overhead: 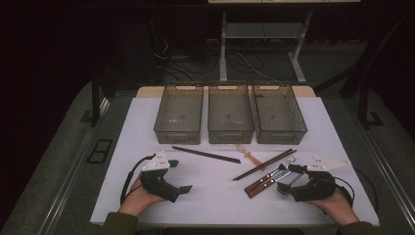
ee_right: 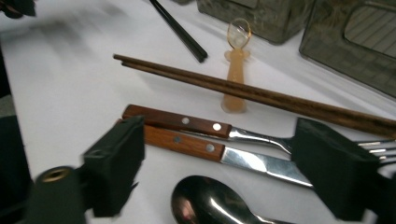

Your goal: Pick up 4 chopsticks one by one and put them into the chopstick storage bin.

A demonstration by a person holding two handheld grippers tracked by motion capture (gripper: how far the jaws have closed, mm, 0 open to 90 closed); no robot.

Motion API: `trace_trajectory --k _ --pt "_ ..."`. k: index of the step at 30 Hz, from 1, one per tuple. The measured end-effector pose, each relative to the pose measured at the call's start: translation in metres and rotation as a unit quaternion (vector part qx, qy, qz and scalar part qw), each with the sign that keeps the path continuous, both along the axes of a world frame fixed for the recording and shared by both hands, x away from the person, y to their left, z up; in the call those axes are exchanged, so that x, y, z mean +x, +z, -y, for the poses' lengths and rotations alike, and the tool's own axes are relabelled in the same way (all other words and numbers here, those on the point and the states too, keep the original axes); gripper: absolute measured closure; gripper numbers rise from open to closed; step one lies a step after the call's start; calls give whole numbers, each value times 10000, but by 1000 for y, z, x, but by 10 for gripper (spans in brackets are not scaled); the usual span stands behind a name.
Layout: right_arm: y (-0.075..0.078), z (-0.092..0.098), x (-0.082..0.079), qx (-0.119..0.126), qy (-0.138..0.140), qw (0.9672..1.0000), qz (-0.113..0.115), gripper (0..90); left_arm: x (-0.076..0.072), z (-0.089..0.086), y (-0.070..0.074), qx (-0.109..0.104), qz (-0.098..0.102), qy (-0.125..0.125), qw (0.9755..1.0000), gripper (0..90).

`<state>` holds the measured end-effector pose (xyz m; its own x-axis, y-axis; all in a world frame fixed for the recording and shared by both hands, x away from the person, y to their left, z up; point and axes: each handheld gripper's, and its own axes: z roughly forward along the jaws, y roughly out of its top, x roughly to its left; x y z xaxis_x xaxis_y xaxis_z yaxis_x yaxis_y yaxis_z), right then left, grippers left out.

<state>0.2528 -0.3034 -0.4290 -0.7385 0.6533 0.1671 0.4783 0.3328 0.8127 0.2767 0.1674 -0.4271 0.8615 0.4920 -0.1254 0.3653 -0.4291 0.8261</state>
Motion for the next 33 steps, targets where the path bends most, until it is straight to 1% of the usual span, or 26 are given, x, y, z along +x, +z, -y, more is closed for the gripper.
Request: trace_trajectory --k 2,5,10,14,16,21,24,28,33 --pt "2 0 0 62 28 10000 -7 248 0 0 0 -7 -8 6 10000 0" --pt "6 -3 2 118 91 9998 -102 360 0 0 0 -11 -12 -10 10000 0" --pt "9 -8 5 39 139 9999 -66 501 0 1 -1 -2 -33 -53 10000 0" --pt "11 -10 7 70 186 9998 -102 636 0 1 -1 -30 -39 -52 10000 0" --pt "12 -11 9 29 225 9997 -74 662 0 1 -1 -34 -41 -51 10000 0" --pt "14 -15 12 -11 286 9996 -34 780 0 1 -1 -31 -57 -60 10000 0" --pt "15 -19 14 -43 334 9994 -61 835 0 1 -1 -31 -54 -48 10000 0" --pt "14 -23 17 -94 373 9991 -162 897 0 1 -1 -19 -49 -60 10000 0" --pt "13 -30 20 -143 456 9986 -209 899 0 2 -1 -19 -50 -85 9999 0"
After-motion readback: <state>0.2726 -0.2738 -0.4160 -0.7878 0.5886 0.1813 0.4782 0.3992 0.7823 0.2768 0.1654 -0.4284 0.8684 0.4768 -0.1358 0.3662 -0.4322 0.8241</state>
